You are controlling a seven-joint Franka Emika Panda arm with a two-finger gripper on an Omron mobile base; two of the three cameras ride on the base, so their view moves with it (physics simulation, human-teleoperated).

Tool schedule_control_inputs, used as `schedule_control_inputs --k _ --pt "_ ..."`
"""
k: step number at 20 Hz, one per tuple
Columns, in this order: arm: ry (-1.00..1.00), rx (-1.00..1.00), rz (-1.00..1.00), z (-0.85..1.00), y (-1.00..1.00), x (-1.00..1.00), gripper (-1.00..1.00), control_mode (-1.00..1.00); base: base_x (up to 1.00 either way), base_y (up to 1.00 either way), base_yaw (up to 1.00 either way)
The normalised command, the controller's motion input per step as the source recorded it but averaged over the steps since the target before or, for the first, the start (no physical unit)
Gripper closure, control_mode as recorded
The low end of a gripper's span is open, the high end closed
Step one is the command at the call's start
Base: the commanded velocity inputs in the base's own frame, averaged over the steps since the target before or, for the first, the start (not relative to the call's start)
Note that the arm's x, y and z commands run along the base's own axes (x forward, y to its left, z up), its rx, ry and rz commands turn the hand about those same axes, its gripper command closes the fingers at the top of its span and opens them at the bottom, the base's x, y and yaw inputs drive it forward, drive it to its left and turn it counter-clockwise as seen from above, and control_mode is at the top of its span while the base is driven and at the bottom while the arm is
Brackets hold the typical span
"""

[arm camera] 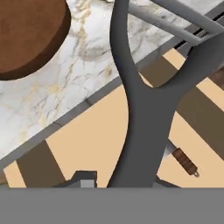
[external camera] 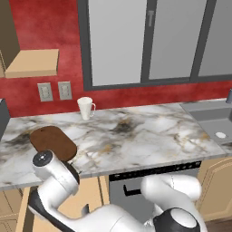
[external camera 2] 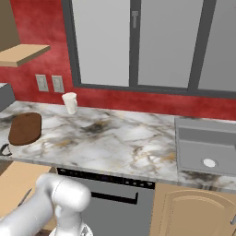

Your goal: Open the drawer on the left and place the cutting tools on the cutting board.

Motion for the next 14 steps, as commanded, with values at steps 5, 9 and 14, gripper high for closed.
schedule_control_inputs --k 5,9,14 --pt "-0.04 -0.07 0.02 1.00 0.25 0.74 1.00 -1.00 0.00 0.00 0.00" --pt "0.00 -0.04 0.00 1.00 0.56 1.00 1.00 -1.00 0.00 0.00 0.00" --pt "0.04 -0.09 0.00 0.52 0.58 1.00 1.00 -1.00 0.00 0.00 0.00"
